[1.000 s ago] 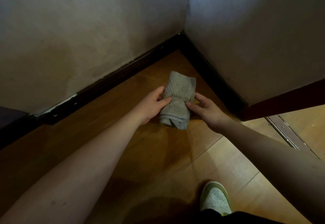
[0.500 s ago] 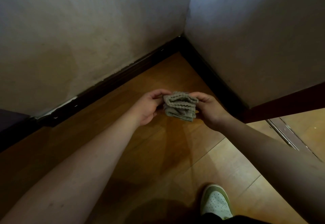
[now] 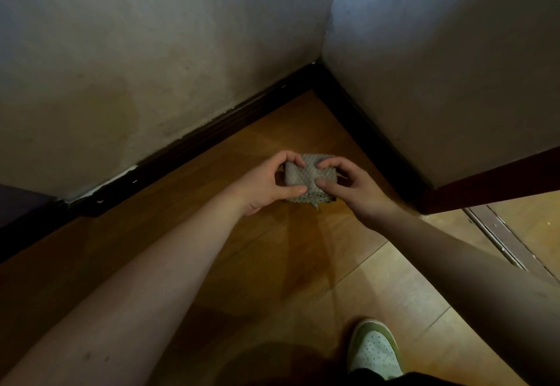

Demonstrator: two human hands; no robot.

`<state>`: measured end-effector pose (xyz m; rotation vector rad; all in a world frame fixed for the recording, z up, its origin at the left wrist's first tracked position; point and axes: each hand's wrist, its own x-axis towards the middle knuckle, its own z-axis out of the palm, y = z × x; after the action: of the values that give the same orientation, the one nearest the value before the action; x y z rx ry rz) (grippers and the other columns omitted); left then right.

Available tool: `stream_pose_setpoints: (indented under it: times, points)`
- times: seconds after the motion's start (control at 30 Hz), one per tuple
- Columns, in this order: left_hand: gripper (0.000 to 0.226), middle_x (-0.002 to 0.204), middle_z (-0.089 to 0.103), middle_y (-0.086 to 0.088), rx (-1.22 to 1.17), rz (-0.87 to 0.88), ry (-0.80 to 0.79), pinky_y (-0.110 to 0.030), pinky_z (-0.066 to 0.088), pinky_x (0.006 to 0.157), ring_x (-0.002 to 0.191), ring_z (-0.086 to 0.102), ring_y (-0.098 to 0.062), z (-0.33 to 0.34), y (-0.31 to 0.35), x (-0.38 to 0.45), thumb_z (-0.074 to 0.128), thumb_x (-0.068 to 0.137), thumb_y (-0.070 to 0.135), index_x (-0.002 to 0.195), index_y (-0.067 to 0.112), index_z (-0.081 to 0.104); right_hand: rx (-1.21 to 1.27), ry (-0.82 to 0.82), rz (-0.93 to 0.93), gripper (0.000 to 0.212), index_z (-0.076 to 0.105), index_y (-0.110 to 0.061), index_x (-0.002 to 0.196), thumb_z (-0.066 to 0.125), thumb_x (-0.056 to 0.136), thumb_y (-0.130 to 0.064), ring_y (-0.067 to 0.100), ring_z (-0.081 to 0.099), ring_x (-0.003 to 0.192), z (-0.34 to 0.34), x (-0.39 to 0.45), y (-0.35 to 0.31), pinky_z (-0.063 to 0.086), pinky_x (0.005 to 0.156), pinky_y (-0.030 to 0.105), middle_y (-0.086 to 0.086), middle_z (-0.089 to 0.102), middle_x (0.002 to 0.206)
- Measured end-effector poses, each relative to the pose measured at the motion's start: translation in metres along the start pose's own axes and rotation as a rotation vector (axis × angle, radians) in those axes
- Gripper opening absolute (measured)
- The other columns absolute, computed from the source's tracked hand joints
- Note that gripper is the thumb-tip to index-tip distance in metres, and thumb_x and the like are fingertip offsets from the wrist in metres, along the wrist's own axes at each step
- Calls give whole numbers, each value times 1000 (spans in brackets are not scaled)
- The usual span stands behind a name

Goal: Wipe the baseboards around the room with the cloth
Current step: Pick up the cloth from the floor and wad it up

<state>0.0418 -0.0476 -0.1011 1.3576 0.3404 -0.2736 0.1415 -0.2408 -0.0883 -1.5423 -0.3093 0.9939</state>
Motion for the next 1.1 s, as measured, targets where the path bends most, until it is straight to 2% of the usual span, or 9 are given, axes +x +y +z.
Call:
stream_pose_setpoints:
  times: [0.1,0.33,0.47,0.53,0.63,0.77,0.83,0.97,1.1]
  points:
    - [43,129,55,-7,17,25,11,-42,57,90,120,58,-23,0,-1,-2,80,77,10,104,37,61,17,-57,1,40,64,-28,113,76,75,-24,18,61,109,-1,0,0,55,77,27,6,52,130]
    - [56,134,54,0,27,61,10,-36,56,91,123,58,-17,0,-4,-1,84,73,11,117,36,60,-9,-69,-13,58,57,-31,126,79,74,-21,15,57,115,-4,-1,1,55,84,28,0,49,134]
    - [61,150,37,2,238,106,67,-46,45,108,138,41,-19,2,-3,2,87,71,22,118,47,57,50,-9,-31,64,56,-28,128,80,70,-15,17,55,118,-4,-1,-2,55,84,28,2,50,133]
    - [60,159,21,8,433,178,121,-37,32,116,146,24,-16,1,-2,4,87,72,27,116,53,54,74,3,-42,65,56,-26,129,79,70,-13,17,56,117,-3,-2,-4,56,83,29,3,50,133]
    - [59,160,14,14,618,340,167,-15,25,110,148,14,-9,2,1,5,86,72,28,117,45,51,175,0,-38,67,55,-22,130,79,69,-9,22,56,120,-3,-1,-7,55,85,32,6,50,134]
    - [61,150,36,8,729,410,216,-31,38,109,135,36,-9,9,8,6,83,74,28,124,32,47,385,-19,-31,64,56,-16,131,74,71,1,28,56,123,-3,1,-12,54,87,32,11,51,136]
    - [65,135,47,8,773,402,237,-31,46,97,121,47,-8,13,12,6,83,75,29,126,32,42,384,-33,-41,62,57,-17,130,74,72,1,27,57,122,-6,-1,-14,54,87,32,10,53,135]
    - [78,124,49,13,765,330,222,-8,39,77,107,53,-3,13,14,6,84,75,31,136,31,35,140,-34,-96,64,59,-30,130,82,72,-15,19,57,123,-12,-3,-20,55,88,31,0,55,134]
    - [74,117,56,8,815,268,217,-13,41,71,103,57,-8,9,12,7,85,72,29,134,24,46,-252,-30,-174,76,46,-42,138,82,71,-37,10,54,123,-13,-6,-20,53,93,25,-7,50,137]
